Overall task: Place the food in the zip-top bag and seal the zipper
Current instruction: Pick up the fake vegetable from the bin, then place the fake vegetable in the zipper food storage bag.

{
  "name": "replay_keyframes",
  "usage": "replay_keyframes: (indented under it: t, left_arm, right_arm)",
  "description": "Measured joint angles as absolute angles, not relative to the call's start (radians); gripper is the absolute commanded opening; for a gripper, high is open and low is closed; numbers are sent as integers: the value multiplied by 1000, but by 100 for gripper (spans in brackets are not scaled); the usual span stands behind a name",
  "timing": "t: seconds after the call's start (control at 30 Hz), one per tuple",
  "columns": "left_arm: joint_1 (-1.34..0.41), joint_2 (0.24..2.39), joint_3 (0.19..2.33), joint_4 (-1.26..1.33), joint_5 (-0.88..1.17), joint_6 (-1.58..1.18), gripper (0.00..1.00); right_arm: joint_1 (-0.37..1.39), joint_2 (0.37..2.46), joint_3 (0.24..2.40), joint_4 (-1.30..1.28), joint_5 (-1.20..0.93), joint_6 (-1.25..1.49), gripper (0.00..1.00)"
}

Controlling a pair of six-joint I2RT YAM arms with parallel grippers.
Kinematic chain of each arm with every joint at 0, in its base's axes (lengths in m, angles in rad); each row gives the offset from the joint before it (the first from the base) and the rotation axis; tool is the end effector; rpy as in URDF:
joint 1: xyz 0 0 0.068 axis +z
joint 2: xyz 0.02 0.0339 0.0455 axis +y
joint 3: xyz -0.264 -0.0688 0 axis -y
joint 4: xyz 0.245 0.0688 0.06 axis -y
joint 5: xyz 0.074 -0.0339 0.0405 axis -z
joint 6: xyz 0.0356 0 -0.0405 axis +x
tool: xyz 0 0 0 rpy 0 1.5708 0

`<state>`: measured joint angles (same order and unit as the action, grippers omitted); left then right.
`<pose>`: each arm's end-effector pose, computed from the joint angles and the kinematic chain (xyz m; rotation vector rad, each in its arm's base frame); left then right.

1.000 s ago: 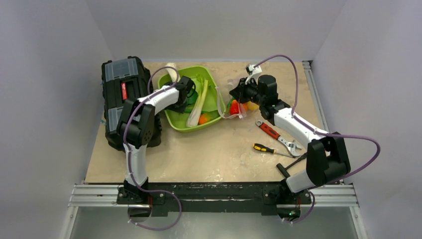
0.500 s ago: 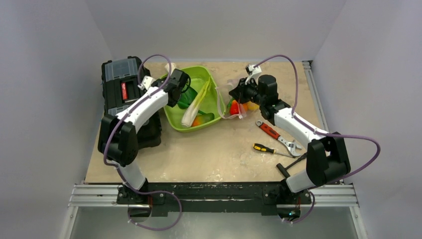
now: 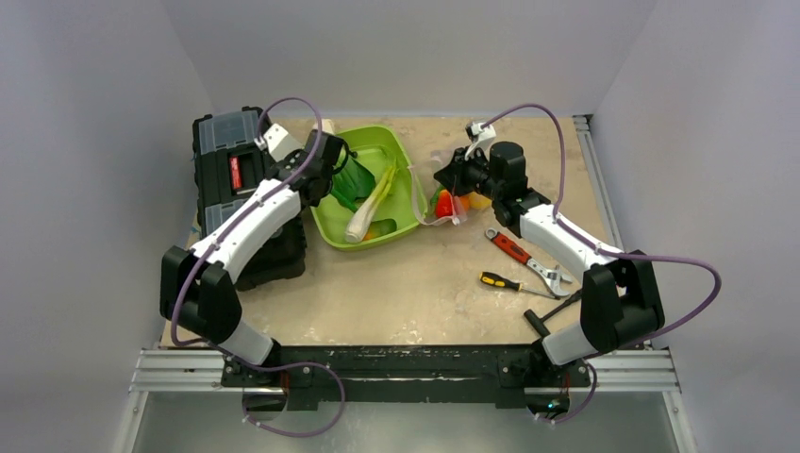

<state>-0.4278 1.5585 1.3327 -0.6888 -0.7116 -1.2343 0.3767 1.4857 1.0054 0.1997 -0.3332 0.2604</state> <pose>0.3104 -0.1160 0.3011 -1.1177 1.9116 -0.0020 0.3175 0.1381 0.2867 -0.3482 1.8708 0.7464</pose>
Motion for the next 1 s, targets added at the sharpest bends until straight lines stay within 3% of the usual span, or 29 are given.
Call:
replay_keyframes:
  t: [0.53,0.87,1.0]
  left_arm:
    - [-410,1432,1491,-519,-660,-624,0]
    - [-370,1366,1625,-582,-476,-426,0]
    - [-356,1308,1587,-552,-298,-439,0]
  right_arm:
    - [377,1486,1005,203,-336,260,0]
    - [377,1486,1005,203,-340,261,0]
    - [377,1486,1005,203,-352,262,0]
